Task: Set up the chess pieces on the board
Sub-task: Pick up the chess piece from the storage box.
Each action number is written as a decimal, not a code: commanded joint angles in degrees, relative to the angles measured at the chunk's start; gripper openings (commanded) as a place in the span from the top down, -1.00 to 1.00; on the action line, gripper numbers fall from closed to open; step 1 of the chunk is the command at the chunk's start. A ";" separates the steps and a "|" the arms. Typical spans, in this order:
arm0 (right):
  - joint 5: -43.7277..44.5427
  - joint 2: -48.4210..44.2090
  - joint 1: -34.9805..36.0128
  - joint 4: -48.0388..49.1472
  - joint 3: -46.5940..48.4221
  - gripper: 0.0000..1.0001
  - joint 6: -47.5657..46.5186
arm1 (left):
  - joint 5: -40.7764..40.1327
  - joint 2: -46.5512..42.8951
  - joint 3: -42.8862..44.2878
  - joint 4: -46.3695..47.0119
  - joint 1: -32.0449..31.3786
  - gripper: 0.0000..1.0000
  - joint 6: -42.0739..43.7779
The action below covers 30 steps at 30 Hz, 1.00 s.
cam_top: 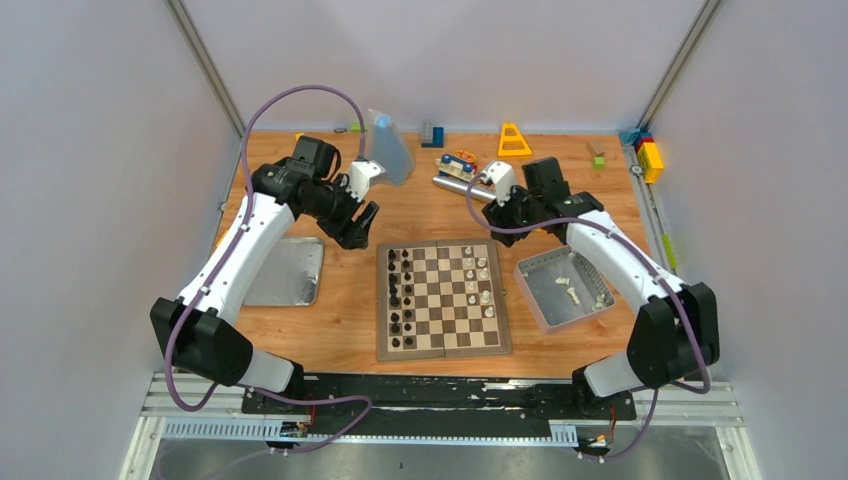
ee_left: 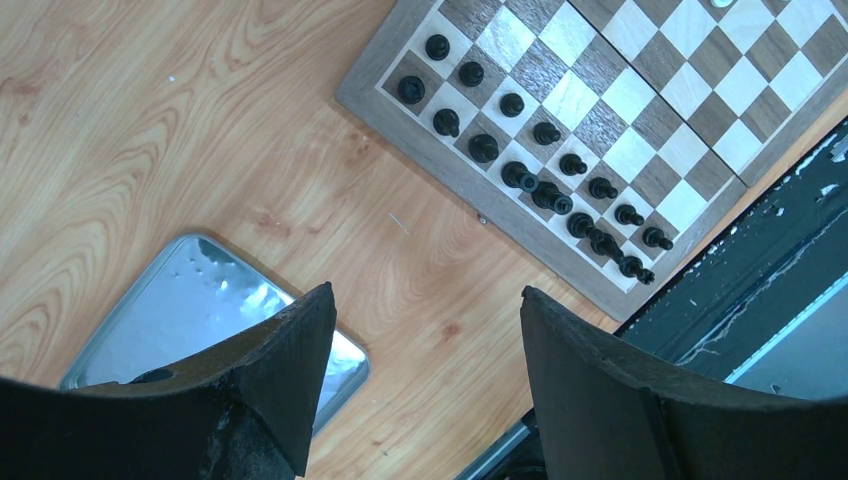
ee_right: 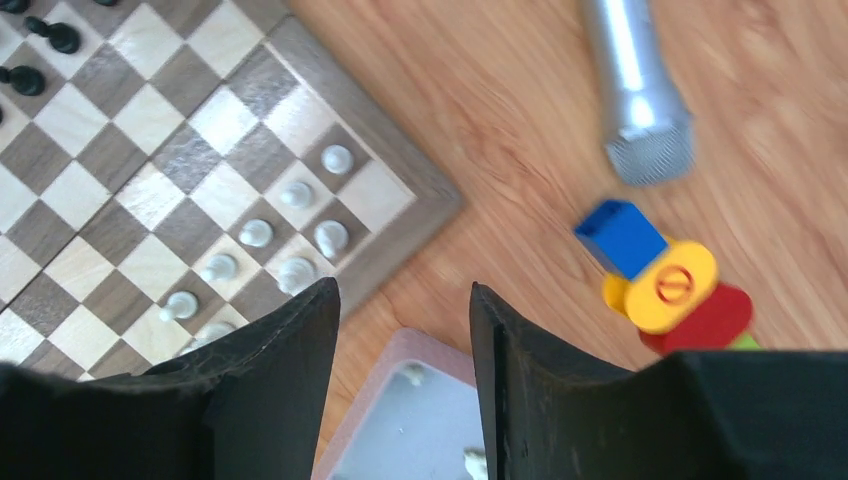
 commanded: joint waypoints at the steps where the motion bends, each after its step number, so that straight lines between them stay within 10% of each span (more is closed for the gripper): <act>1: 2.12 -6.29 -6.49 -0.54 -2.88 -0.04 2.37 | 1.58 -0.22 0.71 0.82 0.40 -0.52 1.33; 15: 4.17 -12.84 -26.46 -9.81 -19.26 -0.15 -4.59 | 5.16 -1.67 -0.61 2.65 0.40 -0.52 2.77; 30: 4.62 -6.42 -30.72 -6.39 -24.02 0.11 -9.08 | 5.18 -1.64 -1.68 2.95 0.40 -0.53 2.91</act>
